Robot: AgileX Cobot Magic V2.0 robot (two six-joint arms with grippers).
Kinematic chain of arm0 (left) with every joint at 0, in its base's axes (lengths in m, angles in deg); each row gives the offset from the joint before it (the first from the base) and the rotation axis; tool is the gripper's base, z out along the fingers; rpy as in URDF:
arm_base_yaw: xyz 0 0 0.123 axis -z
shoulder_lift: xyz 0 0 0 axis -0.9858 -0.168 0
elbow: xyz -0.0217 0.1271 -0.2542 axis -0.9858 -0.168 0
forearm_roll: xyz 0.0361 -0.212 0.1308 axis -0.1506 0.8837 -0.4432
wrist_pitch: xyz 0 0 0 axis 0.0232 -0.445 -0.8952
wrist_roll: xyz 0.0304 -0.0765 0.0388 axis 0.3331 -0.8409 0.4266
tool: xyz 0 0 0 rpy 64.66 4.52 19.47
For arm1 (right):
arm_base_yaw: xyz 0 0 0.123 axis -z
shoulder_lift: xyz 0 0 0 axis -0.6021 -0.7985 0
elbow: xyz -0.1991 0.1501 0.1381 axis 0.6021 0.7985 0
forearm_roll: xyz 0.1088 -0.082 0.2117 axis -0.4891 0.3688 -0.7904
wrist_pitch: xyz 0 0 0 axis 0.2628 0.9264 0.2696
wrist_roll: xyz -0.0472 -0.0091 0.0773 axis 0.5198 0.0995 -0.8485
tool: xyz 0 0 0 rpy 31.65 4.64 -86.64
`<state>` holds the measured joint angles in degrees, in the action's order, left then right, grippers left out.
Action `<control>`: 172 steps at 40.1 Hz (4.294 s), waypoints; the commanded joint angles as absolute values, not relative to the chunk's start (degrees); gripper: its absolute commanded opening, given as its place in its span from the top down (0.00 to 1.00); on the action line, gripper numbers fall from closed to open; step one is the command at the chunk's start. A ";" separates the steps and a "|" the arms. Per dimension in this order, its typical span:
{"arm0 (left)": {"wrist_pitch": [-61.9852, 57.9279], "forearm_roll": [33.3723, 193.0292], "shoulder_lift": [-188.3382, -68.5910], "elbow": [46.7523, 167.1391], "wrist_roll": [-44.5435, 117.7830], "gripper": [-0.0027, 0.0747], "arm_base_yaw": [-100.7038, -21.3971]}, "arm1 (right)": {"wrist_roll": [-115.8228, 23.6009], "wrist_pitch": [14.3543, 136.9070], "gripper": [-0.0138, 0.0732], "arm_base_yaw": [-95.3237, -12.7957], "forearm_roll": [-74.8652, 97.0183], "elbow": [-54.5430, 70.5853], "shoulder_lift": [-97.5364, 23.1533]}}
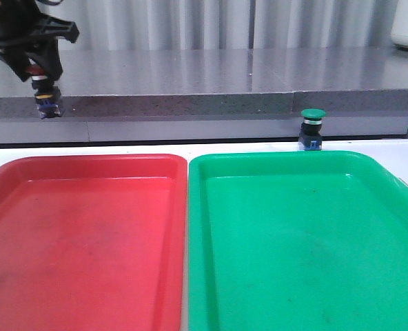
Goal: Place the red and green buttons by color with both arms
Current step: 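Close the left gripper on the red button and lift it, then carry the red button into the red tray and lower it, then open the left gripper and withdraw it upward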
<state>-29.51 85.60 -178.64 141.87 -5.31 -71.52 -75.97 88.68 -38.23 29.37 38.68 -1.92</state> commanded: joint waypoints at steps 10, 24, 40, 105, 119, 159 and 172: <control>-19.15 87.86 -156.54 117.19 -5.25 0.89 -66.04 | -75.46 84.37 0.09 -37.91 29.56 36.67 -2.74; -11.48 89.98 -153.17 100.94 -5.77 0.89 -56.47 | -75.46 84.37 0.09 -37.91 29.56 36.67 -2.74; -13.39 89.98 -158.20 100.63 -6.70 0.85 -54.61 | -75.46 84.37 0.09 -37.91 29.56 36.67 -2.74; -13.50 90.55 -86.93 75.15 -6.70 0.99 -79.16 | -75.46 84.37 0.09 -37.91 29.56 36.67 -2.74; -12.36 90.68 -75.07 72.02 -6.70 0.99 -79.16 | -75.46 84.37 0.09 -37.91 29.56 36.67 -2.74; -12.27 90.68 -75.07 72.02 -6.70 0.99 -79.16 | -75.46 71.94 0.09 -37.91 30.00 22.98 -38.46; -12.27 90.68 -75.07 72.02 -6.70 0.99 -79.16 | -75.51 76.46 0.09 -43.02 30.00 4.34 -65.15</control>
